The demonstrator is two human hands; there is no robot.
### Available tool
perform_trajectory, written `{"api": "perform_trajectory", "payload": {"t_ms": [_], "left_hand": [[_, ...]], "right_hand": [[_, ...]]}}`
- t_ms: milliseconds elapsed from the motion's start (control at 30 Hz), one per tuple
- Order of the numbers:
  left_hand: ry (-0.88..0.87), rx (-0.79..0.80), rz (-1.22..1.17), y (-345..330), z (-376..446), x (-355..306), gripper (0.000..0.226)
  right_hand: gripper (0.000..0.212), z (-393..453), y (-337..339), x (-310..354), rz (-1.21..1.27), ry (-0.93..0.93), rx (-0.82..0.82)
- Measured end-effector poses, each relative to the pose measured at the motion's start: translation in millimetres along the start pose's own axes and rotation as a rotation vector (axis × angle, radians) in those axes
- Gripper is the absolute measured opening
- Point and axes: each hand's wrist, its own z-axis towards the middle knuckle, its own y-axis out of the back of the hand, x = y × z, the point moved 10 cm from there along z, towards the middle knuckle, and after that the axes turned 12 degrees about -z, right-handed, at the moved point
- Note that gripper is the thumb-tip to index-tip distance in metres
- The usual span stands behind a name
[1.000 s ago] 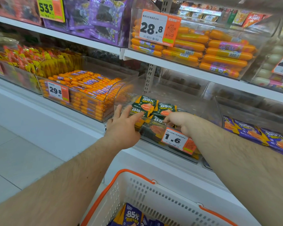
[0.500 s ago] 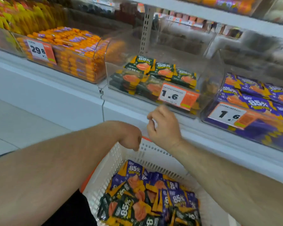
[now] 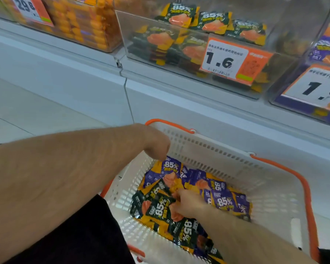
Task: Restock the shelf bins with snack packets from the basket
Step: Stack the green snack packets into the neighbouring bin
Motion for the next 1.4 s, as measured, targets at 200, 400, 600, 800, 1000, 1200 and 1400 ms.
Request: {"api": "perform_trajectory", "payload": {"t_ms": [200,400,600,800,1000,1200,1400], "left_hand": [[0.023,0.027,-0.024,0.5,2.6,3.0,0.041],[0.006,-0.086,-0.115,32.5,-11.5,-2.4,0.042],[0.072,-0.212,-0.187,79.8,-40.3,17.2,0.061],[0.056,-0.299,-0.554,113.5,-76.7,42.5,0.042],[-0.295,-0.485,-1.132,148.1,-114.3,35.1,0.025],[-0.625,-0.873,-1.602,189.5,-153.3,30.5,0.016],[-0.498,-1.209,-1.082,207.3,-150.9,28.0,0.038]], "right_hand": [[0.025,-1.7,-13.9,9.9,-0.026,0.002,-0.051],[0.017,-13.0,38.8,8.2,0.248,0.052,-0.046],[0.024,-57.7,158.7,7.5,0.56,0.142,-0.314],[0.033,-134.6,264.9,10.0,0.586,0.246,-0.709],[0.038,-206.1,324.6,23.5,0.679,0.345,-1.015],[0.039,-266.4,380.6,46.6,0.595,0.341,-1.179],[0.019,-262.7,443.7,1.6,0.952,0.027,-1.238]]}}
